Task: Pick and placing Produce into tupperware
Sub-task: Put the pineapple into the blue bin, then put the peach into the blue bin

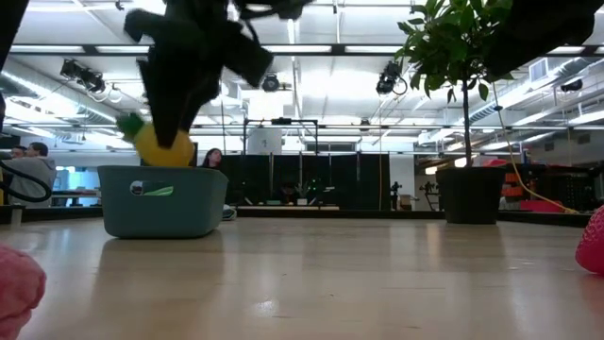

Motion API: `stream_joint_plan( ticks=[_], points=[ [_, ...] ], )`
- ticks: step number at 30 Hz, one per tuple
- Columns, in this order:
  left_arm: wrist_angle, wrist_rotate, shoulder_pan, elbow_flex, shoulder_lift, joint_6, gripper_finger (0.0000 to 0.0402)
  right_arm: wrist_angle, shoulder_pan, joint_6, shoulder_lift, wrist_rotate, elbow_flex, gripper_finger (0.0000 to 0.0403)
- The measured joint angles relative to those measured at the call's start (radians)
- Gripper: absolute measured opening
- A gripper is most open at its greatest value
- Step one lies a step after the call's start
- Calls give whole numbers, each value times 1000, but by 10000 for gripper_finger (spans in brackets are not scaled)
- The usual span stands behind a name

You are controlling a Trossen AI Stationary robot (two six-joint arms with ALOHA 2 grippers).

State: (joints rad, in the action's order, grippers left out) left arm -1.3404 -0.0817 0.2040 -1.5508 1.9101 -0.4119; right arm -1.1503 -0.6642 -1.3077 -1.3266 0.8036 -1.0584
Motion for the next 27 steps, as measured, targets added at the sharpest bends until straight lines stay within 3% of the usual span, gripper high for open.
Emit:
stream_joint_plan(
  ticks=[4, 12, 21, 27],
  points=[
    [94, 11, -11, 65, 1, 4, 192, 0, 0, 0, 0, 0, 0, 185],
    [228, 74, -11, 71, 0, 14, 200, 0, 0, 1, 0, 0, 0, 185],
    [205, 72, -11, 71, 0, 38, 252, 0, 0, 1, 0, 0, 0, 185],
    [192, 72, -12, 41, 0, 30, 261, 0, 0, 1, 0, 0, 0, 185]
  ],
)
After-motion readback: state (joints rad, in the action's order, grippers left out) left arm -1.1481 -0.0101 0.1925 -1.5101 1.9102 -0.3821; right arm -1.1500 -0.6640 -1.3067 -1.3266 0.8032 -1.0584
